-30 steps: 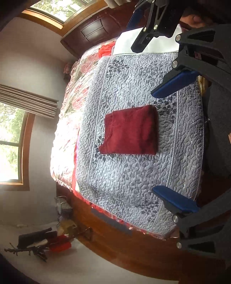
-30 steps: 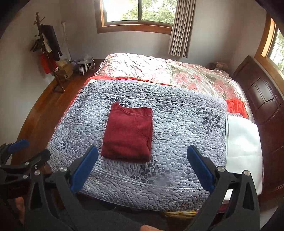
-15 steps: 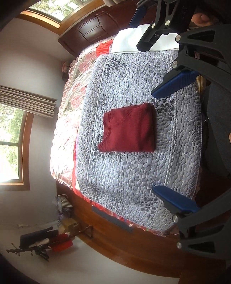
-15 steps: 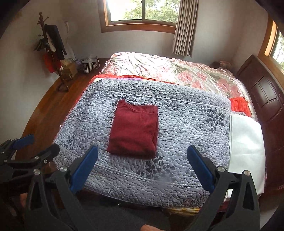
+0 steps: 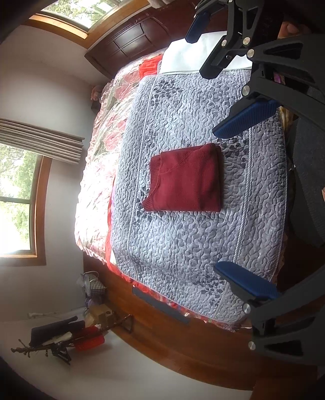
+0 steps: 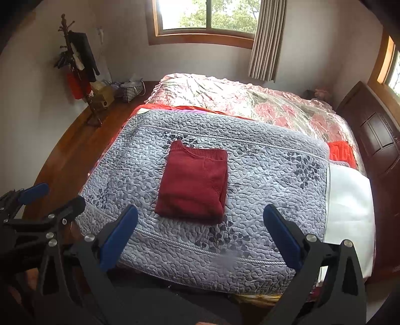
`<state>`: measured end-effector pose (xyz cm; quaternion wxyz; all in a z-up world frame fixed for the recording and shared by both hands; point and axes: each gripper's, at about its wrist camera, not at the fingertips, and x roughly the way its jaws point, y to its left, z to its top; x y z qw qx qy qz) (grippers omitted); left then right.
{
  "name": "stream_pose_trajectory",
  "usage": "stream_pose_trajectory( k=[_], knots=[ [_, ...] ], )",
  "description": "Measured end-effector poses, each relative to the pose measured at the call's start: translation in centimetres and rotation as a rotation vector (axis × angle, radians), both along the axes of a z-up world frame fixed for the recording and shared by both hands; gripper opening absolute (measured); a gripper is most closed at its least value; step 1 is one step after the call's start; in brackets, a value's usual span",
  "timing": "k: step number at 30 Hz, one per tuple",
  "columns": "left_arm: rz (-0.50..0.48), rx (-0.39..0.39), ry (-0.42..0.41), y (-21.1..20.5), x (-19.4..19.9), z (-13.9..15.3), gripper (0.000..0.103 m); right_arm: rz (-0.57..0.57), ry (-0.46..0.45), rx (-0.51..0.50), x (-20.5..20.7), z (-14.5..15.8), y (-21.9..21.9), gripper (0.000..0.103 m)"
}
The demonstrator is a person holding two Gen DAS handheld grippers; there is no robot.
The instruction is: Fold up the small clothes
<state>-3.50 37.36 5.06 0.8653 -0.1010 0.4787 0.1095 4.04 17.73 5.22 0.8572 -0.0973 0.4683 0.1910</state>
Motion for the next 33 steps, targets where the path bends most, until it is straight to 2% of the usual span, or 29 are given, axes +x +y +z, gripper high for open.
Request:
stream_pose_trajectory(
  k=[6, 33],
  knots=[
    [0.007, -0.005, 0.019, 0.1, 0.4, -0.5, 0.099, -0.014, 0.028, 0.024, 0.5, -0.5, -0.6, 0.099],
    [0.011, -0.013, 0.020, 1.0, 1.2, -0.5, 0.099, -0.015, 0.032, 0.020, 1.3, -0.7, 0.1, 0.099]
  ],
)
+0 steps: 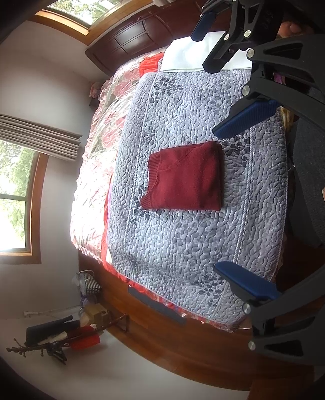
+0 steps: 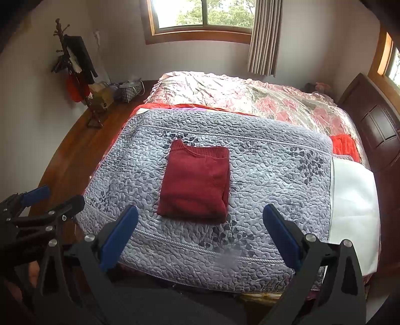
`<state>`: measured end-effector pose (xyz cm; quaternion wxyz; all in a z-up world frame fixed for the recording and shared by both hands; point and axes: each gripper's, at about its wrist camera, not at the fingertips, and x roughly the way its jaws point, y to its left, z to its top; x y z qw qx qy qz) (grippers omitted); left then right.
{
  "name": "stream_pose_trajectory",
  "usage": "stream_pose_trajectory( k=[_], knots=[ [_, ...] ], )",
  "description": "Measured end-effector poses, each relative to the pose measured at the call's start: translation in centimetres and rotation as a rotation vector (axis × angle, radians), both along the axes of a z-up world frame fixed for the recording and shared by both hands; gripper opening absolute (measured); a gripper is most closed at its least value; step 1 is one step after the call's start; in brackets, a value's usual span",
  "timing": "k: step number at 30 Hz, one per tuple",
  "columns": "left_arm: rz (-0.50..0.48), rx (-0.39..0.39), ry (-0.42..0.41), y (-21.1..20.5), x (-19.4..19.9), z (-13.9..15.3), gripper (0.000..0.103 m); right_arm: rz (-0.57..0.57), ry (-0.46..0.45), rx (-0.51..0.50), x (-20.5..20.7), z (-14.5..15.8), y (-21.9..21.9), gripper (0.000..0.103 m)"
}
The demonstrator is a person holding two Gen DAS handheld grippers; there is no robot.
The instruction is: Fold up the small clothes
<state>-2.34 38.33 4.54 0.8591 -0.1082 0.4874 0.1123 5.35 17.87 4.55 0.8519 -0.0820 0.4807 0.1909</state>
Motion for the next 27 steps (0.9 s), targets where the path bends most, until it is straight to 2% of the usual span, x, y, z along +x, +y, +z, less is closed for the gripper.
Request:
stream_pose_trajectory(
  k=[27],
  knots=[
    [-0.021, -0.008, 0.002, -0.19, 0.68, -0.10, 0.099, -0.032, -0.023, -0.015, 0.83, 0.06, -0.41, 0.100]
  ],
)
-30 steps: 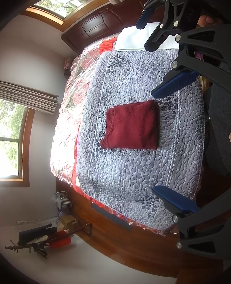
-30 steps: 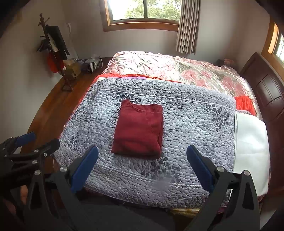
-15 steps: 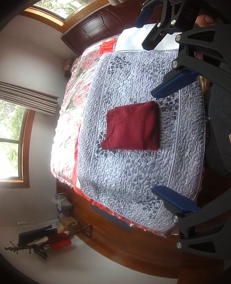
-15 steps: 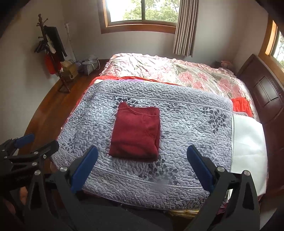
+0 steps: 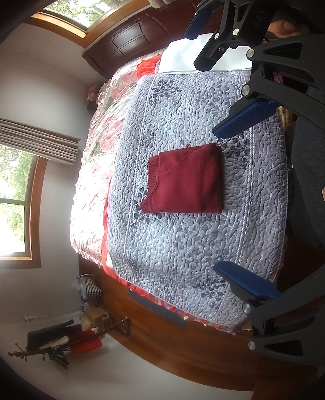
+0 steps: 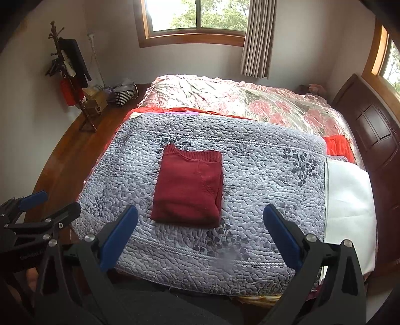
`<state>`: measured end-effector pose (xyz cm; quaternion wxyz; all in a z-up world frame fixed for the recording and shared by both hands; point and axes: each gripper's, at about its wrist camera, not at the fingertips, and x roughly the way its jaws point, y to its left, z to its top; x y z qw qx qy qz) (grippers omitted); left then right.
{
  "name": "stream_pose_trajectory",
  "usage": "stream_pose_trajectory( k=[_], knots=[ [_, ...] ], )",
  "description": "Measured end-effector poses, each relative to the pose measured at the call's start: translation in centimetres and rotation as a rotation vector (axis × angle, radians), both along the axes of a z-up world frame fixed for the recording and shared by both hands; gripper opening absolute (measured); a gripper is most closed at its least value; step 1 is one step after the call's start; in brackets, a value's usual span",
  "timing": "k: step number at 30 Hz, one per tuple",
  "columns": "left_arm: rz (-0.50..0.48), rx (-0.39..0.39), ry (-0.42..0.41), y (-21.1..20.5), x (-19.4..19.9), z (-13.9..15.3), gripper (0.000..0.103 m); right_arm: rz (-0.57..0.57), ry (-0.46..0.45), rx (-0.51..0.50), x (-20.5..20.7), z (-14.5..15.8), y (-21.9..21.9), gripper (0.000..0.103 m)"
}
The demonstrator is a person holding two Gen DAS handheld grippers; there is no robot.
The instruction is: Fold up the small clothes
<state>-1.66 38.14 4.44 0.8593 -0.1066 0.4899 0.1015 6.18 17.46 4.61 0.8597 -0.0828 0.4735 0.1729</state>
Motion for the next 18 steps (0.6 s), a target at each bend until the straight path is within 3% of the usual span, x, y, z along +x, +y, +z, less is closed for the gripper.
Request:
stream_pose_trajectory(
  k=[18],
  knots=[
    [0.000, -0.004, -0.004, 0.12, 0.38, -0.15, 0.099, 0.013, -0.008, -0.010, 0.38, 0.16, 0.48, 0.100]
  ],
)
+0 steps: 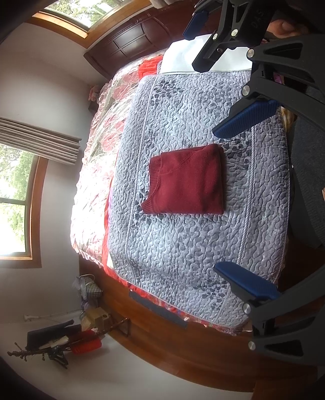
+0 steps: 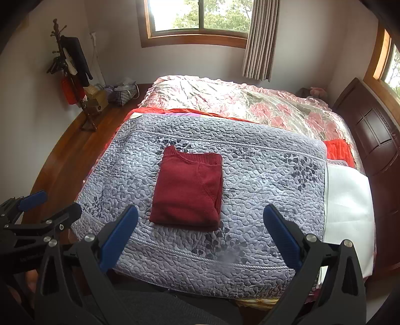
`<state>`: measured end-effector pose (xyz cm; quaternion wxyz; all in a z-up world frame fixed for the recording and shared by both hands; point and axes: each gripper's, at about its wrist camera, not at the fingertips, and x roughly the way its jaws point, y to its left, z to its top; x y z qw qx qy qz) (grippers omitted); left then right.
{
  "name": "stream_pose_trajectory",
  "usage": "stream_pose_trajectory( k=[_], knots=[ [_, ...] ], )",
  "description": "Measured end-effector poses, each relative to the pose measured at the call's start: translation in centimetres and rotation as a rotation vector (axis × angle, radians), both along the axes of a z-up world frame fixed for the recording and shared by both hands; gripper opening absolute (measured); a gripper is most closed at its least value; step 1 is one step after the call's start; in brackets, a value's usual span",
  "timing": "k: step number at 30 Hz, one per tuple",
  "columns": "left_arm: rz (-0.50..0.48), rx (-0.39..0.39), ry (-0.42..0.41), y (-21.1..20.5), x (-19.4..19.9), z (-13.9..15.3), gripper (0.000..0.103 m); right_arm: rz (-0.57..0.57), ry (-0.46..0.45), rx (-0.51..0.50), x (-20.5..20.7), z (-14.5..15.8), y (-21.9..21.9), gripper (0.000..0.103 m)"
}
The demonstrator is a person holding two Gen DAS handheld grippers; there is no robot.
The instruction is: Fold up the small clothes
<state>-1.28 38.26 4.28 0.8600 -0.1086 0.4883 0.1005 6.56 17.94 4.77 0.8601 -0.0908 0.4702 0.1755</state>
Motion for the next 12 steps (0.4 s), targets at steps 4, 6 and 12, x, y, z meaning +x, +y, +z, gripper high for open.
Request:
stream_pose_trajectory(
  k=[4, 6, 12],
  knots=[
    [0.000, 0.002, -0.005, -0.13, 0.11, 0.00, 0.099, -0.002, -0.002, -0.002, 0.10, 0.12, -0.05, 0.100],
    [0.000, 0.003, -0.005, -0.19, 0.18, 0.00, 0.099, -0.005, 0.000, -0.003, 0.18, 0.12, -0.13, 0.100],
    [-0.003, 0.005, -0.005, -0.26, 0.26, 0.05, 0.099, -0.008, 0.001, -0.008, 0.17, 0.19, -0.19, 0.100]
  ],
)
